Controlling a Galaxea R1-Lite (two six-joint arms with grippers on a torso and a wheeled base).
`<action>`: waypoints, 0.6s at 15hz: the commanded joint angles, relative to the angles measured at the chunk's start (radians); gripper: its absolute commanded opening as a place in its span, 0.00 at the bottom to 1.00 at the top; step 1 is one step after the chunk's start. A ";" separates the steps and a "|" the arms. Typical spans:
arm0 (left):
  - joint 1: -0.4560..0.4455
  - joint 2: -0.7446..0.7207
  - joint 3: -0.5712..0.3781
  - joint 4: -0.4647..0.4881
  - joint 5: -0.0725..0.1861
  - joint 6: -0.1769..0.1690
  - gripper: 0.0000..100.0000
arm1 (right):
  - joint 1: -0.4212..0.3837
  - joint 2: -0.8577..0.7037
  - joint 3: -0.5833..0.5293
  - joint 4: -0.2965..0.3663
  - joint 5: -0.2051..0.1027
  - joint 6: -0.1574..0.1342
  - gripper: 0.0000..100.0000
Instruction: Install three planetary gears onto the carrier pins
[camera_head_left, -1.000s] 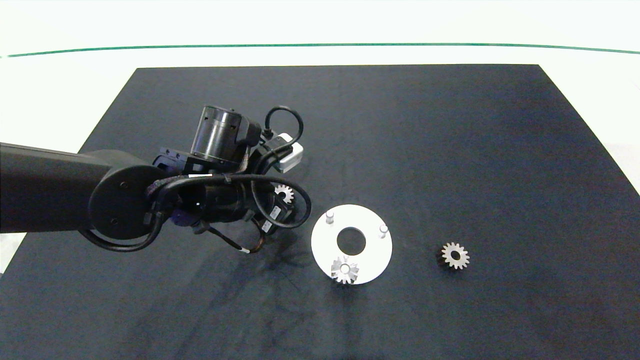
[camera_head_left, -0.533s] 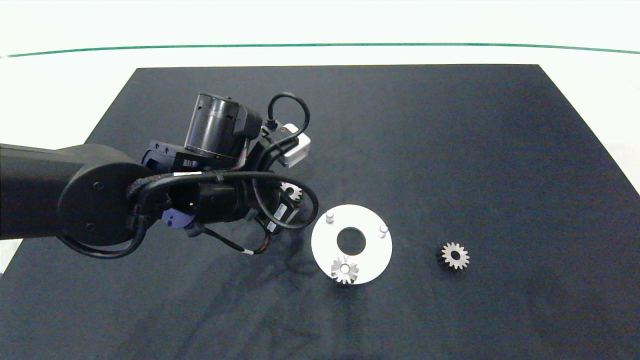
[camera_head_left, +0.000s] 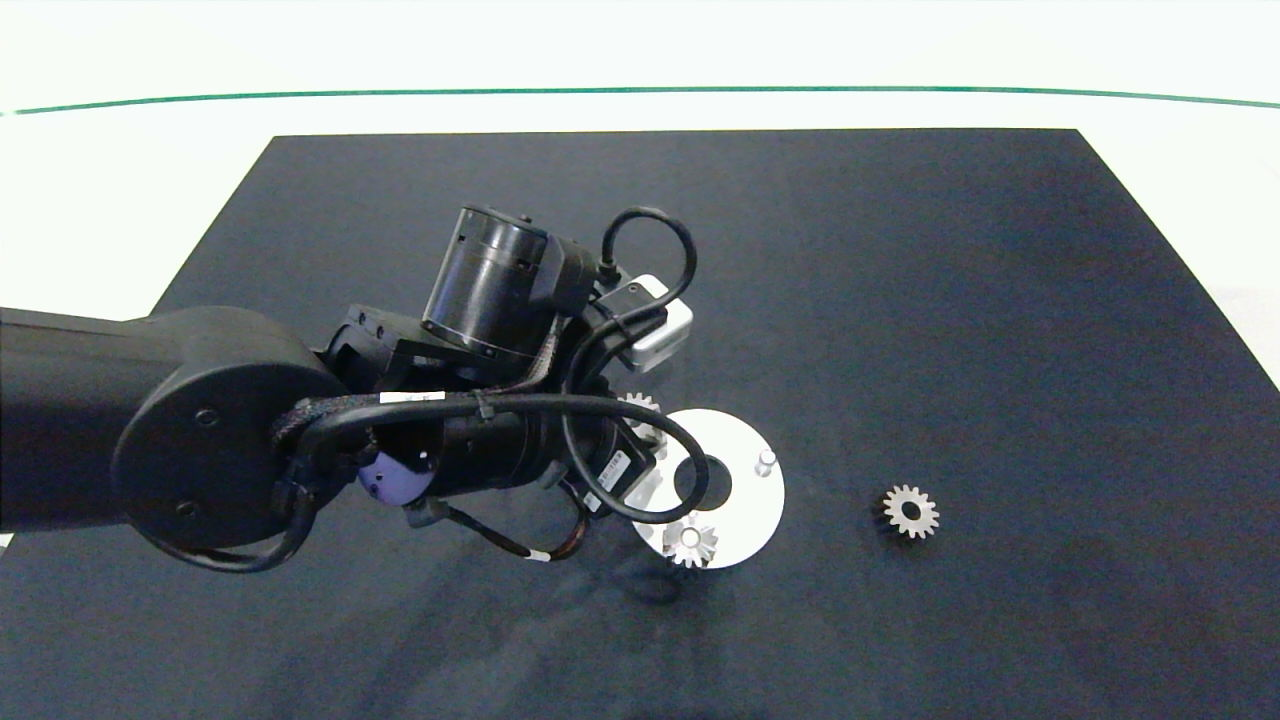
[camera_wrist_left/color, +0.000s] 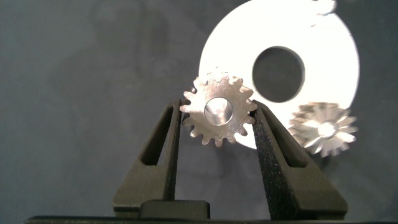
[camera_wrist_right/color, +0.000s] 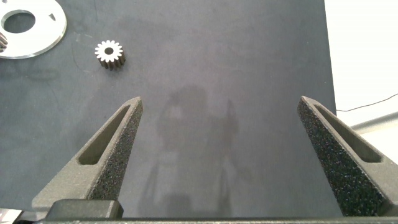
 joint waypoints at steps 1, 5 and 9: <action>-0.014 0.029 -0.010 -0.003 0.005 0.000 0.13 | 0.000 0.001 0.002 0.001 -0.001 -0.001 1.00; -0.014 0.060 -0.039 -0.003 0.011 -0.007 0.13 | 0.000 0.001 0.002 0.001 0.000 -0.003 1.00; -0.014 0.080 -0.058 -0.004 0.012 -0.009 0.13 | 0.000 0.001 0.003 0.001 0.000 -0.001 1.00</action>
